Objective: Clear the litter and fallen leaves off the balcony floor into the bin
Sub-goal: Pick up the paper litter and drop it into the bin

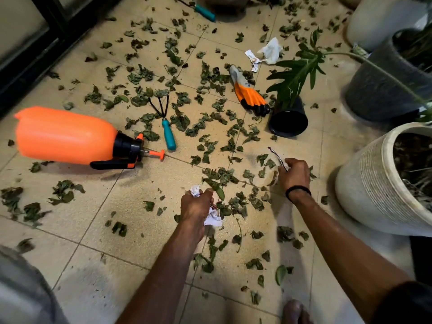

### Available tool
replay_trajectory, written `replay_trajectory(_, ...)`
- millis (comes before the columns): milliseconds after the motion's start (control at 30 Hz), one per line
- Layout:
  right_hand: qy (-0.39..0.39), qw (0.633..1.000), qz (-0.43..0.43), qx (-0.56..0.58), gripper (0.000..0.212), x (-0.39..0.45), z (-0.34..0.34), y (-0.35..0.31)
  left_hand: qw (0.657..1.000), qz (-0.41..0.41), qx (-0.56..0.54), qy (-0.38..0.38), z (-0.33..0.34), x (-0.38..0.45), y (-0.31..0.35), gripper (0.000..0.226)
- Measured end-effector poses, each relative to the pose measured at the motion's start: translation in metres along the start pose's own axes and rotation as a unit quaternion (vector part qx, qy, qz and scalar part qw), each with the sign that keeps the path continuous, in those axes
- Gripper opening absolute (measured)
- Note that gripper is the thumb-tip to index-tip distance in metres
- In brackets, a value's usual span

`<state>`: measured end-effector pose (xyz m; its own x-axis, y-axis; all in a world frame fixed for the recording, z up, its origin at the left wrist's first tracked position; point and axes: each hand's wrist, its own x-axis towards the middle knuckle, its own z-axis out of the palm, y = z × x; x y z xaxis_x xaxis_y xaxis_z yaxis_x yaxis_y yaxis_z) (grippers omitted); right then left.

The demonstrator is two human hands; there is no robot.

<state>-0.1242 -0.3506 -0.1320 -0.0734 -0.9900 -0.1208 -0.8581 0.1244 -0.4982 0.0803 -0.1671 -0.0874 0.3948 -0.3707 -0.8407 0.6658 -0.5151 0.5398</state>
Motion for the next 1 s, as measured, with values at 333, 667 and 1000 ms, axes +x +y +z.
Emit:
replay_trajectory(333, -0.035, 0.985, -0.069, -0.152, 0.019, 0.032, 0.013, 0.016, 0.999, 0.036, 0.016, -0.001, 0.005, -0.012, 0.003, 0.068)
replay_trajectory(667, -0.043, 0.991, -0.065, -0.104, 0.037, 0.030, 0.012, 0.019, 0.996, 0.059, 0.051, 0.031, 0.005, -0.013, 0.006, 0.071)
replay_trajectory(1000, -0.008, 0.999, -0.049, -0.019, 0.013, 0.037, 0.010, 0.017, 0.996, 0.067, 0.051, 0.015, 0.006, -0.011, 0.002, 0.051)
